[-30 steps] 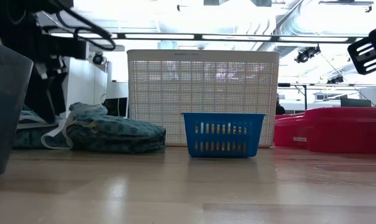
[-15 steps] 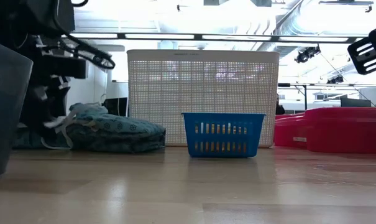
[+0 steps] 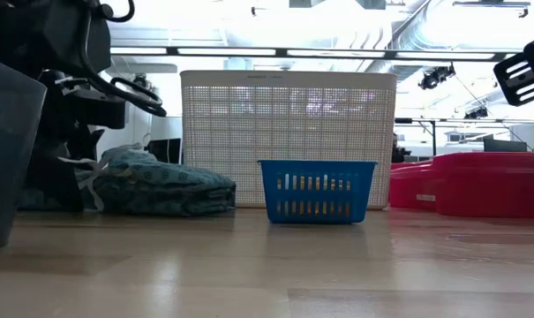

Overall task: Pick & place medical supplies in basket/bin
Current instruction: Put the bottom blue patient gown into the laundry organizer

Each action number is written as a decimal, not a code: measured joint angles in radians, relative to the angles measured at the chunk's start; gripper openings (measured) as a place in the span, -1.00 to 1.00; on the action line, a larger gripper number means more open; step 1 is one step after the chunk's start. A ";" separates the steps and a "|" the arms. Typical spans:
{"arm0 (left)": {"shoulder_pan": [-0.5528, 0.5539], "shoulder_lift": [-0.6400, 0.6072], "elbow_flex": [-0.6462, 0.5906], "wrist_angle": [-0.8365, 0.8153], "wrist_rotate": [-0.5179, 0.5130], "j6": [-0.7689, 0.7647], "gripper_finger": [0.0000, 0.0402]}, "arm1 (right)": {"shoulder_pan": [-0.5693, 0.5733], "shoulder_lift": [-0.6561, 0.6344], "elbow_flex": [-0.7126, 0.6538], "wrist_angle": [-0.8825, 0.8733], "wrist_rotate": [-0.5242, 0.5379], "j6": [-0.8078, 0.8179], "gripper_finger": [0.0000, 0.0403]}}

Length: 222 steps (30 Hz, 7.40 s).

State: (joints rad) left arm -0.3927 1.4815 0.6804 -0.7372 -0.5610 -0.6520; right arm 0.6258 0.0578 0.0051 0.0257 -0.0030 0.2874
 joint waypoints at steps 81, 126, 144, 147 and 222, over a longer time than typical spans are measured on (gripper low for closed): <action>-0.135 -0.726 0.071 0.285 0.003 0.374 -0.84 | 0.000 0.000 0.000 0.000 0.000 0.000 0.12; 0.376 -0.346 0.862 0.175 0.142 0.809 -0.84 | 0.000 0.000 0.000 0.000 0.000 0.000 0.12; 0.735 -0.058 1.050 0.177 0.458 0.901 -0.84 | 0.000 0.000 0.000 0.000 0.000 0.000 0.12; 0.754 -0.031 1.054 0.183 0.456 0.949 -0.84 | 0.000 0.000 0.000 0.000 0.000 0.000 0.12; 0.843 0.481 1.049 -0.040 0.320 0.636 -0.84 | 0.000 0.001 0.000 0.000 0.000 0.000 0.12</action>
State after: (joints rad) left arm 0.4503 1.9625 1.7295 -0.7768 -0.2411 -0.0158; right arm 0.6262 0.0589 0.0048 0.0261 -0.0029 0.2874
